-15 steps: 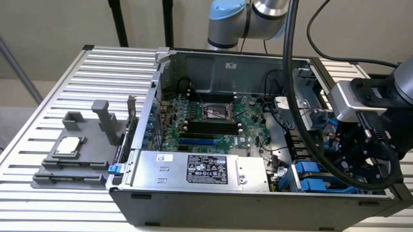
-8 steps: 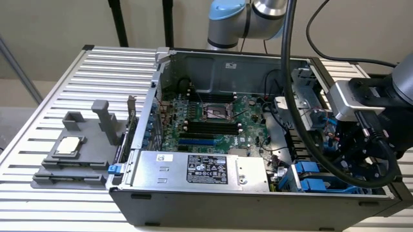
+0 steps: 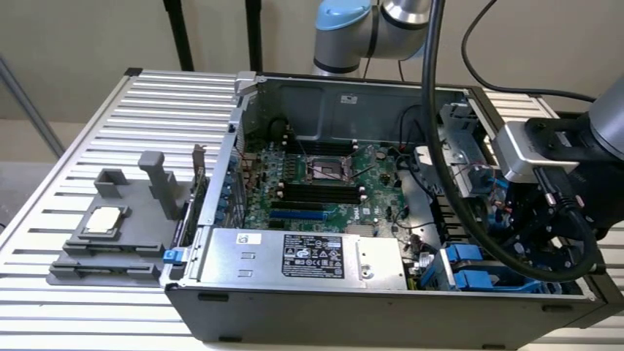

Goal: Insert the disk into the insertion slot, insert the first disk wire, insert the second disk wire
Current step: 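Insert the first disk wire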

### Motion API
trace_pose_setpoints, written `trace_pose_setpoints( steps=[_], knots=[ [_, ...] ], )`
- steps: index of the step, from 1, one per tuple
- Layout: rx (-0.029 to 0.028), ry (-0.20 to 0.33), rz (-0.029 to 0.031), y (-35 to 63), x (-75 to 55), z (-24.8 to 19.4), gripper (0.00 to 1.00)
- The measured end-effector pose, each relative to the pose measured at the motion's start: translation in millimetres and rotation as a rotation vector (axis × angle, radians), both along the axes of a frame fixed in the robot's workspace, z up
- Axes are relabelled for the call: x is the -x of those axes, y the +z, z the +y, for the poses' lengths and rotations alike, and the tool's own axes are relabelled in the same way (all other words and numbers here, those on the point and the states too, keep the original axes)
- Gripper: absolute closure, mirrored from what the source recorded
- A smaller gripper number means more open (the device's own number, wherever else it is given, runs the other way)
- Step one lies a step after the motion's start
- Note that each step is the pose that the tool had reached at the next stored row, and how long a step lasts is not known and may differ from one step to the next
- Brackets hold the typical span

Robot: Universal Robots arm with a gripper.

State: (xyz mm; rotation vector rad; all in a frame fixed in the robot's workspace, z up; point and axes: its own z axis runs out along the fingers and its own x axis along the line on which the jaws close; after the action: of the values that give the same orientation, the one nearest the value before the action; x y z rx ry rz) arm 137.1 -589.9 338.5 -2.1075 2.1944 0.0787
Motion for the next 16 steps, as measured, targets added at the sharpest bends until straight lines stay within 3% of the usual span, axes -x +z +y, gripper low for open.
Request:
trace_pose_setpoints(
  steps=[7,16],
  knots=[
    [0.0065,0.0,-0.0002,-2.7,-0.2,0.7,0.84],
    [0.0093,0.0,-0.0002,-3.8,-2.2,1.6,0.84]
  ],
)
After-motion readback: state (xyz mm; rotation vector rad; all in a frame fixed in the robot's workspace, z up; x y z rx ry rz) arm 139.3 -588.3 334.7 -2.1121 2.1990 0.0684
